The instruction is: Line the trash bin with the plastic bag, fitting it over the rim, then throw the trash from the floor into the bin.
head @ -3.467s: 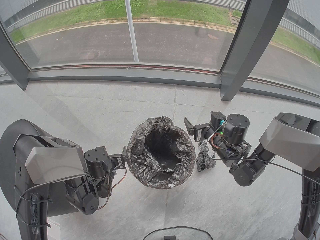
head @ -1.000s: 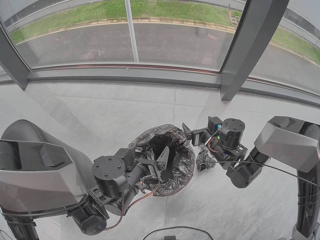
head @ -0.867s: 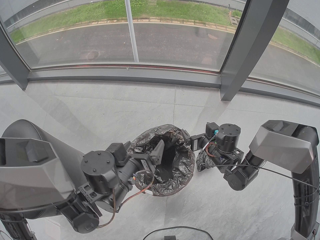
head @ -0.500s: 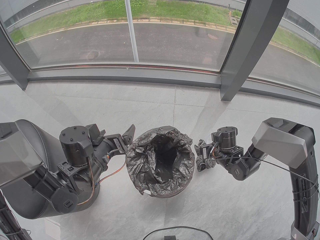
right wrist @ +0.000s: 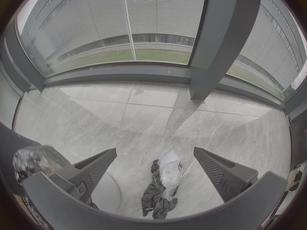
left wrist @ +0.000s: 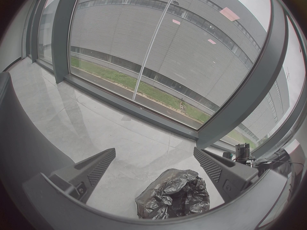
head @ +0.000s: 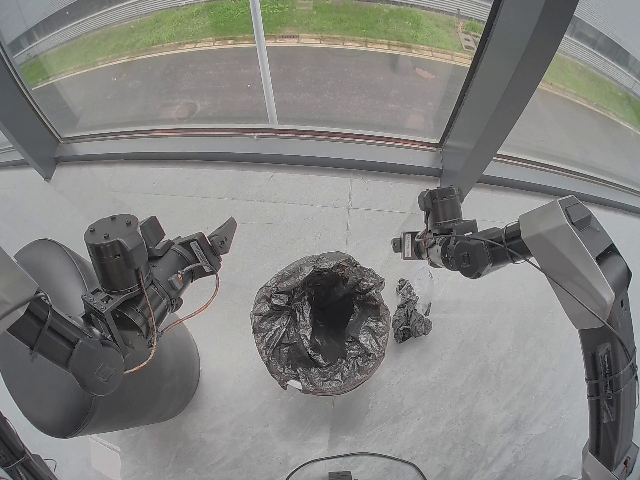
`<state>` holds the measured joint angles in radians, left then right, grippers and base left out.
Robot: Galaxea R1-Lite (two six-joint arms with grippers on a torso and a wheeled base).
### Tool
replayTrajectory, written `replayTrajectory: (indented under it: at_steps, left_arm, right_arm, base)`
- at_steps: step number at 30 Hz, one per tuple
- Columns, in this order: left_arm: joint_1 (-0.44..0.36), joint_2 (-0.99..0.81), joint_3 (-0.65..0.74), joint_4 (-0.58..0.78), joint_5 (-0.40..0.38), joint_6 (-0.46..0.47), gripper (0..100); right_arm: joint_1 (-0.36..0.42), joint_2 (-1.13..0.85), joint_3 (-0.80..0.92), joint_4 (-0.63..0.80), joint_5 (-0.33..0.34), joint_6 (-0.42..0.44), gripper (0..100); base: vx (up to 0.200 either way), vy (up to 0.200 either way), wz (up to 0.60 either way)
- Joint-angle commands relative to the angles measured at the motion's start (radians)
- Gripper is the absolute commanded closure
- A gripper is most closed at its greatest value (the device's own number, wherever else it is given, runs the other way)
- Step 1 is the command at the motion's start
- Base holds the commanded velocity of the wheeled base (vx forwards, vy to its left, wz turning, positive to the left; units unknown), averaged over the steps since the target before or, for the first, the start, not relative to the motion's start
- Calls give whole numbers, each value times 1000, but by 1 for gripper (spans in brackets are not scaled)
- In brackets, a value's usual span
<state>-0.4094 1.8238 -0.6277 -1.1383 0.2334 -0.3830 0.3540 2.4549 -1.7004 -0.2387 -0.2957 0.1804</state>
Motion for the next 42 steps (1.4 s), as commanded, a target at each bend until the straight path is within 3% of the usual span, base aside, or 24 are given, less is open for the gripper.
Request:
replayTrajectory:
  at_steps: [1, 5, 9, 18, 23, 36, 42]
  left_arm:
    - [53, -20, -20, 20, -32, -7, 0]
    - [67, -5, -9, 20, -83, -10, 0]
    - [81, 29, -14, 8, -83, -8, 0]
    - [84, 51, -10, 2, -83, -10, 0]
    - [84, 60, -7, -23, -83, -10, 0]
    - [81, 80, -7, -35, -80, -8, 0]
    - [75, 78, -6, -35, -77, -11, 0]
  right_arm:
    - [8, 150, -258, 214, -13, 68, 0]
    - [6, 219, -300, 279, -13, 79, 0]
    - [8, 248, -300, 349, -10, 82, 0]
    - [-1, 343, -300, 363, 0, 70, 0]
    - [-21, 423, -300, 481, 0, 74, 0]
    - [-37, 566, -300, 532, 0, 54, 0]
    - [-40, 579, -300, 677, 30, 62, 0]
  base:
    - [0, 0, 0]
    - [0, 0, 0]
    - [0, 0, 0]
    - [0, 0, 0]
    - [0, 0, 0]
    - [0, 0, 0]
    - [0, 0, 0]
